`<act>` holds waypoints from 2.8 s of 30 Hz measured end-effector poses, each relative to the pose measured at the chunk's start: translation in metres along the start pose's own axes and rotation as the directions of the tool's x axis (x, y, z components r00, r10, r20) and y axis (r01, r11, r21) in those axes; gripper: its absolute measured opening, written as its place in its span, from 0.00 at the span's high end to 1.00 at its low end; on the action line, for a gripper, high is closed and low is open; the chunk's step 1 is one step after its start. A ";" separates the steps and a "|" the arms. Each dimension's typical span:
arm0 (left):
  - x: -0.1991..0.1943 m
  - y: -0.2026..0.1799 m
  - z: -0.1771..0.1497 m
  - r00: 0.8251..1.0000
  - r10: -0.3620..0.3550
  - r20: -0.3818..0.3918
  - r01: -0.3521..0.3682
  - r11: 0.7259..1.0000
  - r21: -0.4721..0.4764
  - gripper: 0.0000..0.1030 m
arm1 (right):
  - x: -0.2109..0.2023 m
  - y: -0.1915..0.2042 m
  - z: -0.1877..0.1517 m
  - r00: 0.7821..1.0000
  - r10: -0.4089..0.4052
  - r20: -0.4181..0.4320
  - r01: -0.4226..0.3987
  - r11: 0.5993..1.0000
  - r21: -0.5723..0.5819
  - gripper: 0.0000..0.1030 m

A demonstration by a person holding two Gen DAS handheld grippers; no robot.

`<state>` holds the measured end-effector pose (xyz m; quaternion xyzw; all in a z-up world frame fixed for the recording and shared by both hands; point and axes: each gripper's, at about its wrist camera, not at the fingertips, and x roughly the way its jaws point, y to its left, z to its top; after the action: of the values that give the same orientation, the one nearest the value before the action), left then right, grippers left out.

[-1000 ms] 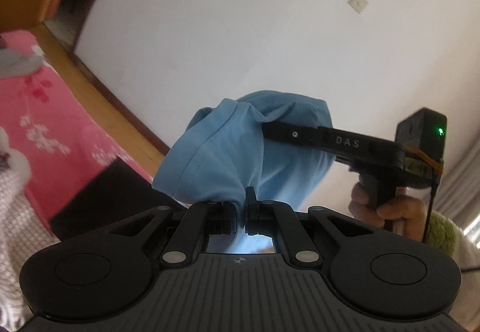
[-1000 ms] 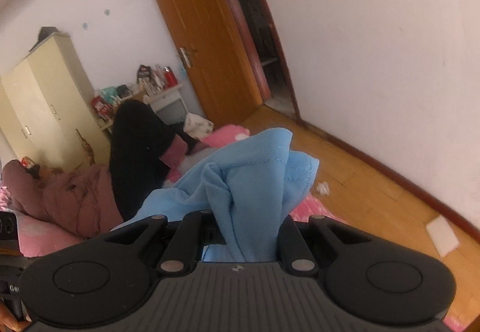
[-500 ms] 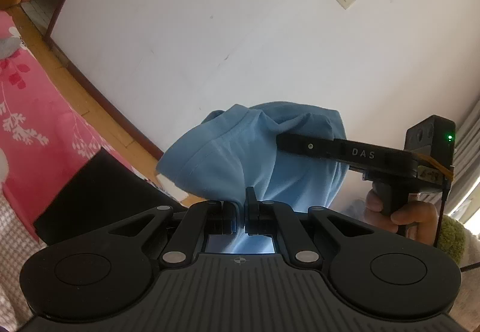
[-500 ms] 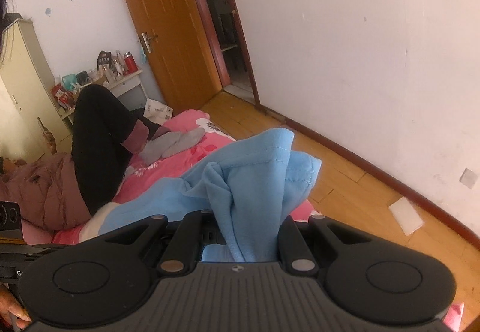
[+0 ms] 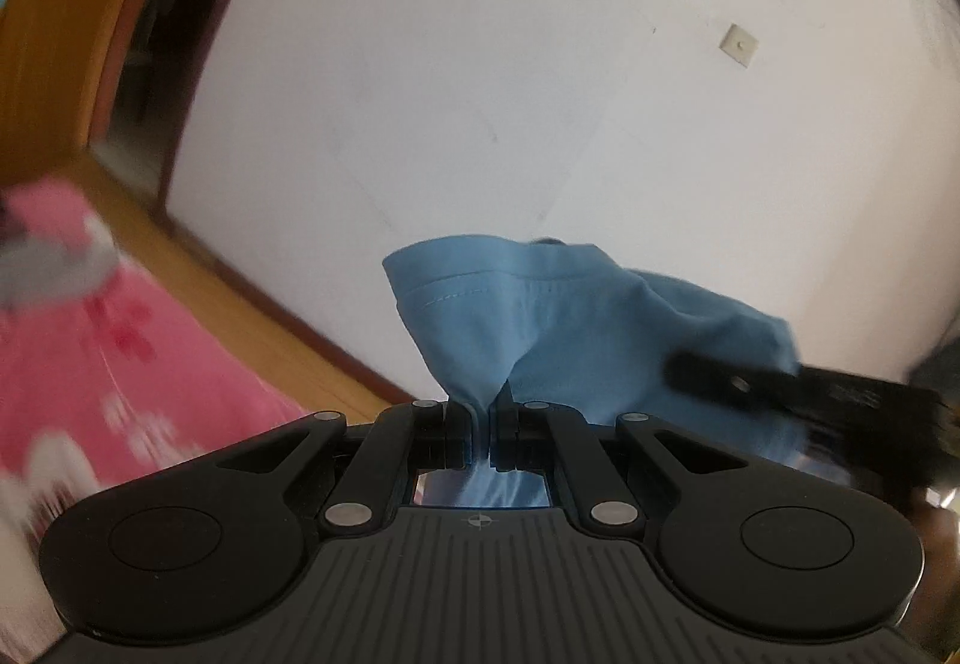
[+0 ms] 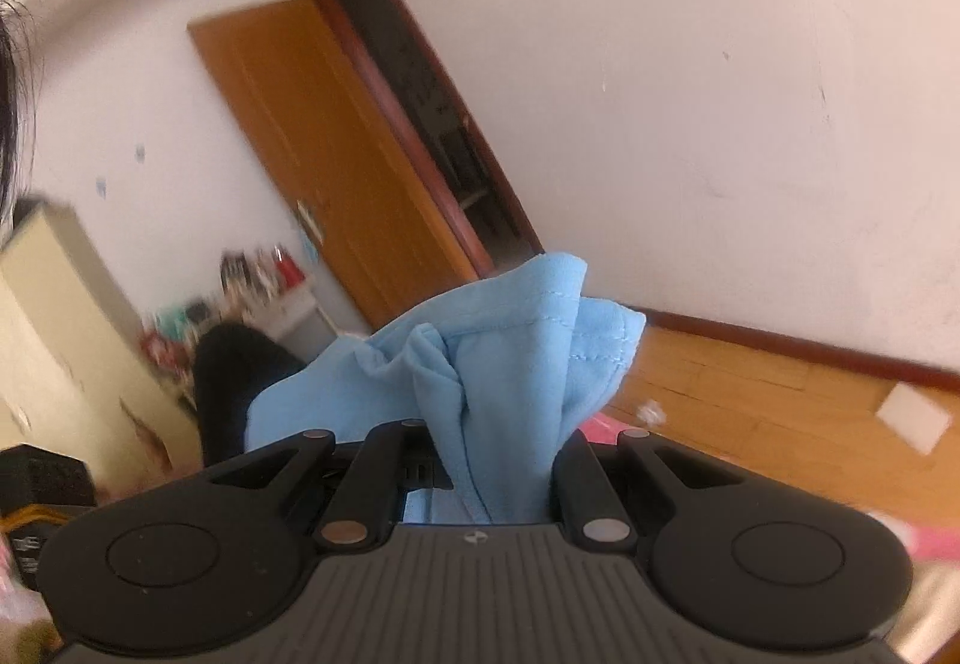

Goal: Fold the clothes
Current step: 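Carry the folded light blue t-shirt with both grippers toward the clothes stack, then lower the shirt onto the stack and open both grippers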

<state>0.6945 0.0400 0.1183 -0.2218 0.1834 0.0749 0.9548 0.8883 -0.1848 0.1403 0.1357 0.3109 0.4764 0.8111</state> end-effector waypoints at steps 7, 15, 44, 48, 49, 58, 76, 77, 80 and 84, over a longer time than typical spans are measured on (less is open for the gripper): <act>0.041 0.040 0.042 0.996 -0.084 0.004 0.081 0.970 0.227 0.98 | 0.042 0.052 -0.059 0.978 -0.049 0.205 0.018 0.989 0.149 0.91; 0.146 0.041 0.016 0.944 -0.229 -0.237 0.317 0.826 0.466 0.97 | 0.112 0.073 -0.144 0.878 -0.295 0.377 0.220 0.948 0.230 0.91; 0.280 -0.181 -0.207 0.608 -0.068 -0.791 0.793 0.104 0.600 0.95 | 0.056 -0.077 -0.273 0.539 -0.817 0.206 0.453 0.487 0.746 0.91; 0.301 -0.179 -0.219 0.582 0.014 -0.813 0.800 0.172 0.575 0.75 | 0.059 -0.090 -0.291 0.542 -0.826 0.154 0.460 0.445 0.768 0.90; 0.308 -0.179 -0.218 0.579 0.025 -0.815 0.793 0.214 0.570 0.70 | 0.059 -0.093 -0.296 0.546 -0.825 0.143 0.458 0.438 0.774 0.90; 0.312 -0.135 -0.120 0.629 -0.152 -0.762 0.629 0.676 0.384 0.48 | 0.032 -0.108 -0.308 0.609 -0.792 0.043 0.478 0.410 0.776 0.57; 0.111 0.098 -0.141 0.813 -0.097 -0.574 0.172 0.982 0.078 0.40 | -0.013 -0.062 -0.249 0.761 -0.644 -0.080 0.647 0.762 0.020 0.39; 0.107 0.098 -0.151 0.809 -0.096 -0.579 0.172 0.982 0.077 0.44 | -0.009 -0.064 -0.240 0.780 -0.621 -0.078 0.621 0.783 -0.015 0.40; 0.102 0.094 -0.184 0.806 -0.075 -0.588 0.174 0.978 0.115 0.51 | 0.008 -0.067 -0.214 0.839 -0.536 -0.095 0.525 0.843 -0.118 0.40; 0.106 0.087 -0.205 0.814 -0.041 -0.580 0.159 0.975 0.154 0.59 | 0.047 -0.060 -0.195 0.879 -0.448 -0.161 0.403 0.880 -0.250 0.40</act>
<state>0.7077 0.0310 -0.1278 -0.1487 0.4564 -0.0641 0.8749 0.8224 -0.1896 -0.0586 -0.0742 0.3666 0.3272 0.8678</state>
